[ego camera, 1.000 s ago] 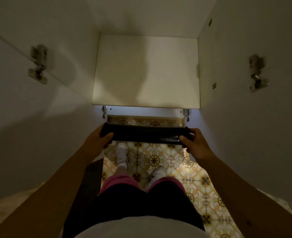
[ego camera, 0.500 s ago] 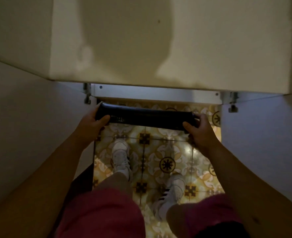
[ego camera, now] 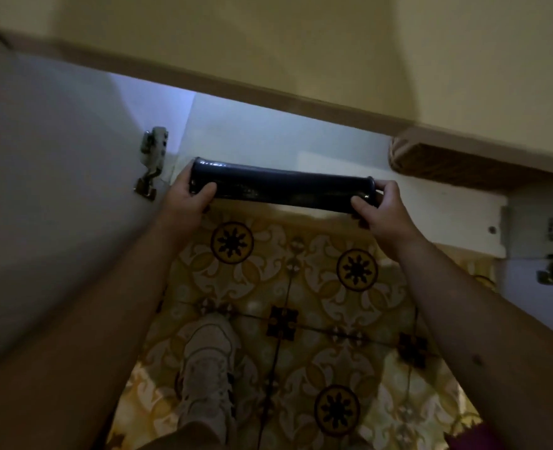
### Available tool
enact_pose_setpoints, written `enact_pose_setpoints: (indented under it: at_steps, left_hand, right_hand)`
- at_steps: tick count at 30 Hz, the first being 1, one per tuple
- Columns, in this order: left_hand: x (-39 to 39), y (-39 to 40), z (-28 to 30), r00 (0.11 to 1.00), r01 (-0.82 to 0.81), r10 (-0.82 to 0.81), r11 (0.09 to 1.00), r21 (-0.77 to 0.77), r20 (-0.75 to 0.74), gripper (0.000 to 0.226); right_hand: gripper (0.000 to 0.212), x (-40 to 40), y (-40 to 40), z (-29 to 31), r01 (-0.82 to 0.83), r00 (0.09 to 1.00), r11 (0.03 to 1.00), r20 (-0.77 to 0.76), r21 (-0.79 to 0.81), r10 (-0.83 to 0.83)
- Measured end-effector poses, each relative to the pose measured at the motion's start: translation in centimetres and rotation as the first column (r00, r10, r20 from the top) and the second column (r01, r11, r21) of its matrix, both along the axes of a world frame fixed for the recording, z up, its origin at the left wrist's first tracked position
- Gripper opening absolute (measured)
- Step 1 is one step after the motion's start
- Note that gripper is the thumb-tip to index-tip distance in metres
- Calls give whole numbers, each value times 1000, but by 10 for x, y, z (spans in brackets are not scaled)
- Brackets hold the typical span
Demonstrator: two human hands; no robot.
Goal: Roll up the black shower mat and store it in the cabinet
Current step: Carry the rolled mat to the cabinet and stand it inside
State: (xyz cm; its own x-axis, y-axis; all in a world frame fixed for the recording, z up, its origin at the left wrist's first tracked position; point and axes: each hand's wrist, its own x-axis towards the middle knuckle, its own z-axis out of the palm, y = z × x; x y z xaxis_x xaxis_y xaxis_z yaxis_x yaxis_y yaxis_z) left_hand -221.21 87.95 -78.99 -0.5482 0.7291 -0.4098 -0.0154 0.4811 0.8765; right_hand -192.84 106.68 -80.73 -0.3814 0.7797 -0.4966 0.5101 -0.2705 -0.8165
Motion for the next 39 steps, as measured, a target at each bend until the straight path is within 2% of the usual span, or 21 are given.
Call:
enact_pose_setpoints:
  at_steps: [3, 12, 15, 19, 21, 23, 25, 28, 32, 35, 37, 39]
  left_hand:
    - [-5, 9, 1, 998, -39, 38, 999, -19, -41, 46]
    - [-8, 10, -7, 988, -136, 136, 991, 13, -66, 53]
    - [-6, 13, -6, 980, -170, 170, 985, 14, -104, 53]
    - [-5, 10, -9, 968, -181, 172, 983, -32, -181, 47]
    - [-2, 5, -14, 962, -194, 185, 981, -29, -199, 43]
    - [1, 1, -19, 956, -229, 220, 973, -23, -196, 39]
    - [4, 0, -21, 944, -276, 267, 961, -17, -191, 39]
    - [13, 1, -20, 931, -329, 326, 944, 10, -167, 38]
    - [26, -5, -22, 927, -360, 356, 933, -13, -119, 35]
    - [31, -7, -24, 923, -380, 375, 922, -73, -83, 37]
    - [32, -4, -25, 913, -408, 405, 908, -99, -52, 39]
    - [32, -1, -26, 900, -435, 434, 894, -106, -37, 42]
  right_hand:
    - [43, -13, 8, 1, 5, 1000, 1000, -20, -3, -6]
    - [51, -46, 30, 1, -121, 985, 960, 148, 254, 85]
    - [49, -41, 24, -4, -121, 971, 923, 236, 366, 33]
    - [48, -41, 7, -5, -58, 959, 877, 270, 477, -83]
    - [43, -43, -4, -8, -4, 940, 904, 309, 428, -143]
    - [39, -51, -9, -9, 147, 920, 940, 307, 308, -244]
    - [37, -64, -7, -4, 315, 892, 928, 272, 198, -361]
    - [38, -84, -3, 2, 488, 855, 872, 179, 41, -487]
    - [62, -109, -10, 7, 673, 739, 713, 141, -196, -659]
    - [78, -131, -16, 10, 709, 700, 654, 150, -263, -698]
    - [87, -148, -20, 12, 689, 722, 682, 144, -245, -677]
    - [83, -167, -24, 14, 646, 761, 727, 133, -233, -634]
